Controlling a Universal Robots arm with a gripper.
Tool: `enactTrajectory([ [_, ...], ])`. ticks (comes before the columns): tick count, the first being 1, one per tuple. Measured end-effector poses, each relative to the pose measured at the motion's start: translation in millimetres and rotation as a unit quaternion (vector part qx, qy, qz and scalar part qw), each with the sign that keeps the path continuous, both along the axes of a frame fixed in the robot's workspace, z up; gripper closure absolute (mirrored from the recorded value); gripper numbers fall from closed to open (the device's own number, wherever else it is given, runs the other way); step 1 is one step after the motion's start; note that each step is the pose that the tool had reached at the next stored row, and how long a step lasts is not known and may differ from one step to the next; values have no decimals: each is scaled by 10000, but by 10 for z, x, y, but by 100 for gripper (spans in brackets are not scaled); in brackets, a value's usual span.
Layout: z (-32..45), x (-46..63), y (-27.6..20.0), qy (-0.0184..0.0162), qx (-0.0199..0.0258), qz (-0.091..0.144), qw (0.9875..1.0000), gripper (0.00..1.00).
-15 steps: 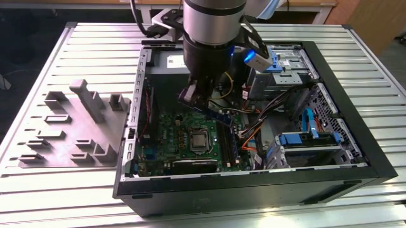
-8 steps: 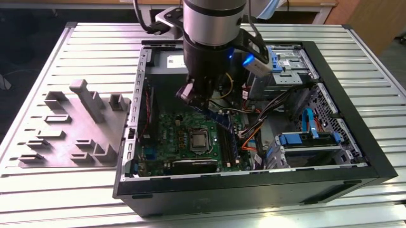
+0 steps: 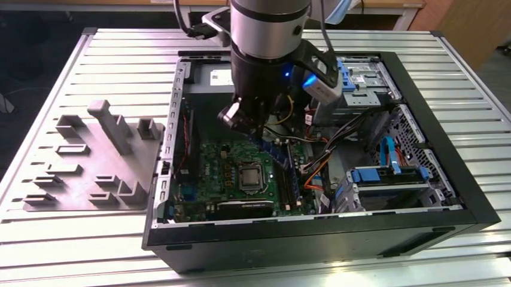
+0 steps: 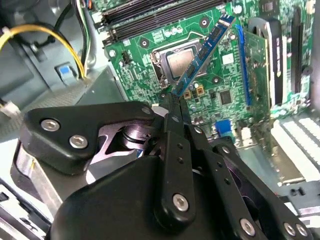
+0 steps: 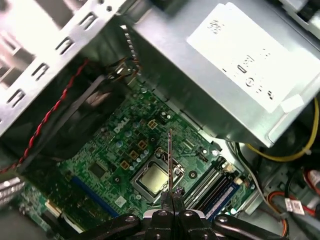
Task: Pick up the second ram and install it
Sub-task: 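Insert the second ram into the second slot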
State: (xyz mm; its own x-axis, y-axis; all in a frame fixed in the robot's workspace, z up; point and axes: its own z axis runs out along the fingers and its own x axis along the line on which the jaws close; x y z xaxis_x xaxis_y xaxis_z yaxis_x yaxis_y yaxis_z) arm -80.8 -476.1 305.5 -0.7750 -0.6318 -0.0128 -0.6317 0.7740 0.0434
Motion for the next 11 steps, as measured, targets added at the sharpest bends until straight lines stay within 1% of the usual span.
enactTrajectory([
  [3,-6,0,0,0,0,-269,9996,89],
  [6,-11,0,0,0,0,-539,9985,89],
  [9,-17,0,0,0,0,-817,9967,89],
  [11,-21,0,0,0,0,-995,9950,89],
])
